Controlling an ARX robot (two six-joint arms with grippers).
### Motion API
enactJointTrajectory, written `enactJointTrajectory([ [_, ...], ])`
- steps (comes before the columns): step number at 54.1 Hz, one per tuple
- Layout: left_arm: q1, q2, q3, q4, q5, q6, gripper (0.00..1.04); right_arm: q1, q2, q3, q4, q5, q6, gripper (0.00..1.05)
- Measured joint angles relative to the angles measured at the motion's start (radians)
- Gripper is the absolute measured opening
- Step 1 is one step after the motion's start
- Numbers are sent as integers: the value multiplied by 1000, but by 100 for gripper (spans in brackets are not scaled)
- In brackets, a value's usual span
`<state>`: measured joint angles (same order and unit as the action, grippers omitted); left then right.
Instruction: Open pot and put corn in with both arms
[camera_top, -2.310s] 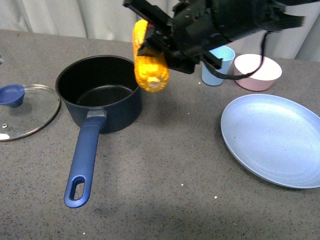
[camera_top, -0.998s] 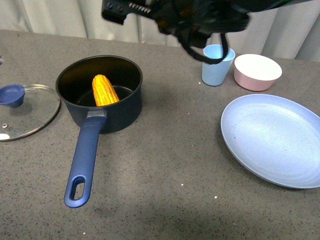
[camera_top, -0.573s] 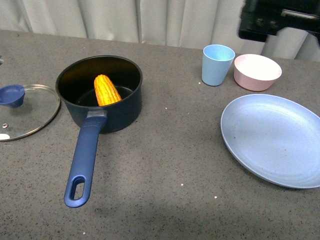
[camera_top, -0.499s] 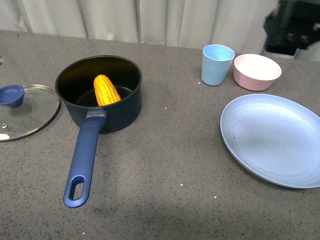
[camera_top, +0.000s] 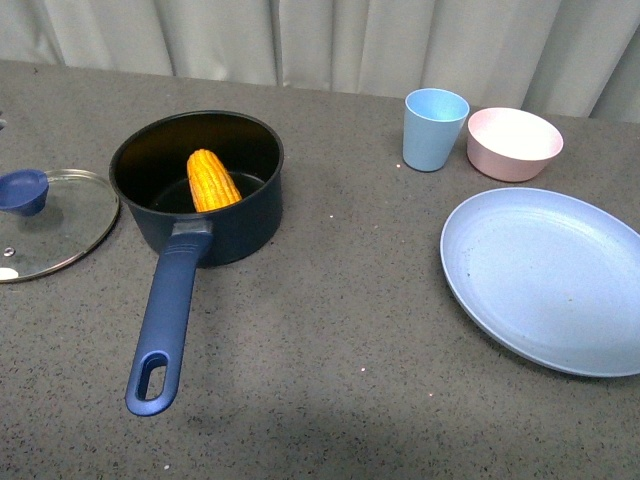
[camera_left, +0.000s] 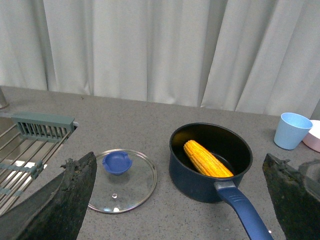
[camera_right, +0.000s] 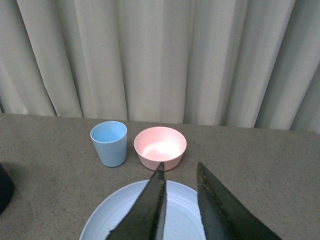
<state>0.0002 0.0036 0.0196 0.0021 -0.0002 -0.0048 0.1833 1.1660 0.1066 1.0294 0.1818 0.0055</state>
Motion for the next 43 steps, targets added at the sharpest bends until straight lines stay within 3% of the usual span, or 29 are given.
enactJointTrajectory([
  [4, 0, 0, 0, 0, 0, 0, 98, -26, -82, -26, -48, -27, -5, 1],
  [17, 0, 0, 0, 0, 0, 0, 98, -88, -322, -79, -229, -88, -5, 1],
  [22, 0, 0, 0, 0, 0, 0, 98, -154, -397, -90, -295, -173, -5, 1],
  [43, 0, 0, 0, 0, 0, 0, 98, -181, -656, -101, -525, -180, -5, 1],
])
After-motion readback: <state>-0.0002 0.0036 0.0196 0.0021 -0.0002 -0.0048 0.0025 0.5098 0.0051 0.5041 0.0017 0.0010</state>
